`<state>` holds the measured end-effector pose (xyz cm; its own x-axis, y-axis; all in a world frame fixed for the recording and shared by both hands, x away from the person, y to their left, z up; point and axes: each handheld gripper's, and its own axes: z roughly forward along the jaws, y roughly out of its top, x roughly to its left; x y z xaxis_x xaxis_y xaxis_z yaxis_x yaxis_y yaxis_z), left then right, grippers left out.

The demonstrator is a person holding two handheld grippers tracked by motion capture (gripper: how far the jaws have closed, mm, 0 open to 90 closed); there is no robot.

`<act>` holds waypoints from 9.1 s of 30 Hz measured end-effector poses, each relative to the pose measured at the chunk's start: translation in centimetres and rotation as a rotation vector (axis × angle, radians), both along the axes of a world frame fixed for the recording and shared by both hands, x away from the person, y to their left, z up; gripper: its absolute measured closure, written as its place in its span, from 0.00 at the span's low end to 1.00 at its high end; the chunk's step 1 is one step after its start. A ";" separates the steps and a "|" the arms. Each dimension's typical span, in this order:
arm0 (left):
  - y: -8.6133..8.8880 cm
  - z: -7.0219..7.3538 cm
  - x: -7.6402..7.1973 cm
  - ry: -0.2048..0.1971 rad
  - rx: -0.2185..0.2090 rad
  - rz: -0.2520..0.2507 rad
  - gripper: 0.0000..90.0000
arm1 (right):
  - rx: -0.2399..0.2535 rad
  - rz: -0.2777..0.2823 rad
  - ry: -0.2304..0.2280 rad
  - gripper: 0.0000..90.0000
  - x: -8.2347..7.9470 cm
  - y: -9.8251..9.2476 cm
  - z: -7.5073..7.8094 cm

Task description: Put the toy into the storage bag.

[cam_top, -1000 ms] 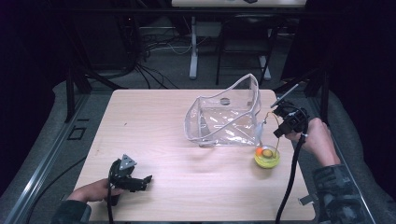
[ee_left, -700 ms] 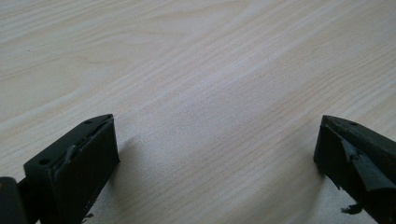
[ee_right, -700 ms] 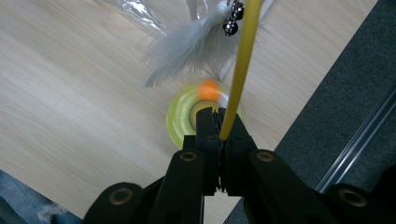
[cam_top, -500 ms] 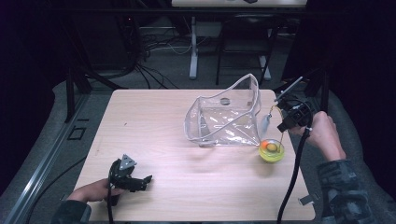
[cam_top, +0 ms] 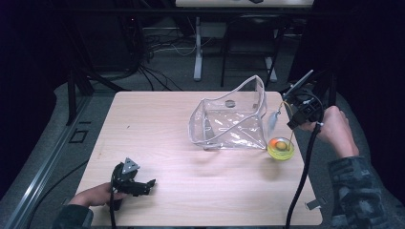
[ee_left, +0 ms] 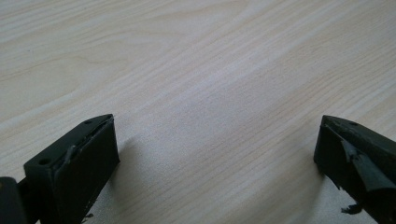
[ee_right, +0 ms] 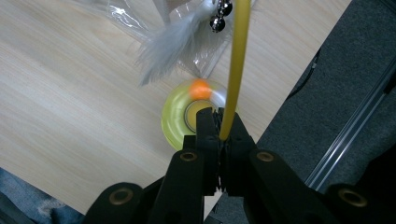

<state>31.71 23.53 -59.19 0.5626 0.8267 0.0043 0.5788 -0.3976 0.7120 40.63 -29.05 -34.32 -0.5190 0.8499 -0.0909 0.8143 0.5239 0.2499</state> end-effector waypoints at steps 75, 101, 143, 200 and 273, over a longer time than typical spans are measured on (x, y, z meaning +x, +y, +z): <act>0.0 0.0 0.0 0.006 -0.001 -0.002 0.00 | -0.067 -0.032 -0.063 0.98 4.0 -1.3 9.0; 0.0 0.0 0.0 0.005 0.002 -0.005 0.00 | -0.087 -0.053 -0.108 0.98 5.4 -0.6 12.6; 0.0 0.0 0.0 0.005 0.001 -0.005 0.00 | -0.127 0.064 -0.227 0.98 6.1 7.4 18.6; 0.0 0.0 0.0 0.005 0.001 -0.004 0.00 | -0.063 0.183 -0.140 0.98 9.2 13.3 9.8; 0.0 0.1 0.0 0.009 0.003 -0.012 0.00 | 0.056 0.146 -0.157 0.20 1.6 7.0 3.1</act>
<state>31.69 23.56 -59.11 0.5728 0.8197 0.0016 0.5805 -0.4070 0.7052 42.19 -22.08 -31.20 -0.6201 0.7729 -0.1346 0.6797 0.6150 0.3997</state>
